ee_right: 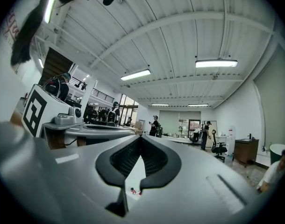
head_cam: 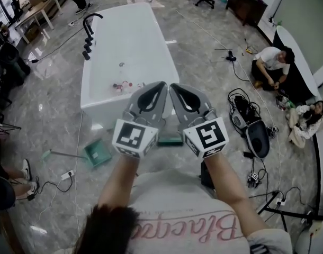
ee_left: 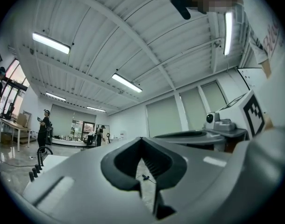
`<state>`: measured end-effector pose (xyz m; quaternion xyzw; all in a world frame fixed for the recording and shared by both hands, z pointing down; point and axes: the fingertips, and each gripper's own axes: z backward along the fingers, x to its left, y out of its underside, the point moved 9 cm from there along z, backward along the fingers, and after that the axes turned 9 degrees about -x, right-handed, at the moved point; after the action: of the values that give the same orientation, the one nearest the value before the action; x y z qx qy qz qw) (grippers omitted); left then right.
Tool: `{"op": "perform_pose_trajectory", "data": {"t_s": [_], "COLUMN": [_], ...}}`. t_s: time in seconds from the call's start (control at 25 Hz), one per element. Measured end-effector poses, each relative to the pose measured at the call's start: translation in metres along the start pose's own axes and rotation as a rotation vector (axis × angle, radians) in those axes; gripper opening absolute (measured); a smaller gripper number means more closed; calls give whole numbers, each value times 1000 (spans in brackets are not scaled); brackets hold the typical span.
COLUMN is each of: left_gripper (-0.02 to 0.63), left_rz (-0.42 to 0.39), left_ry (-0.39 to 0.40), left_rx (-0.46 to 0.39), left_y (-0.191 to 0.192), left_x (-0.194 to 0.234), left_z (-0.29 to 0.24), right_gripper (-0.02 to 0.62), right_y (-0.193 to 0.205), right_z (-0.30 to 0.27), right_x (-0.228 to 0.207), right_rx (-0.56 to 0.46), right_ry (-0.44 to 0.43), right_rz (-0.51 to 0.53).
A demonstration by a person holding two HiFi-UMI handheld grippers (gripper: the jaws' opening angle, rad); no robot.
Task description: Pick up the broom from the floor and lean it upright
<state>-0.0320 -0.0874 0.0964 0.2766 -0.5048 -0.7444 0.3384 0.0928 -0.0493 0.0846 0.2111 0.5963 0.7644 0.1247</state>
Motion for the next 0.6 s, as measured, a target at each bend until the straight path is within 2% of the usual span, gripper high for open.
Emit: {"op": "perform_pose_trajectory", "data": {"t_s": [0.6], "left_gripper": [-2], "left_rz": [33], "left_ry": [-32], "left_rx": [21], "left_y": [-5], "left_x": [-4], "left_z": [5], "right_gripper": [0], "right_y": [1], "right_z": [3], "right_x": [4], "right_rx": [51], "right_ry": [12], "right_rz": [-46]}}
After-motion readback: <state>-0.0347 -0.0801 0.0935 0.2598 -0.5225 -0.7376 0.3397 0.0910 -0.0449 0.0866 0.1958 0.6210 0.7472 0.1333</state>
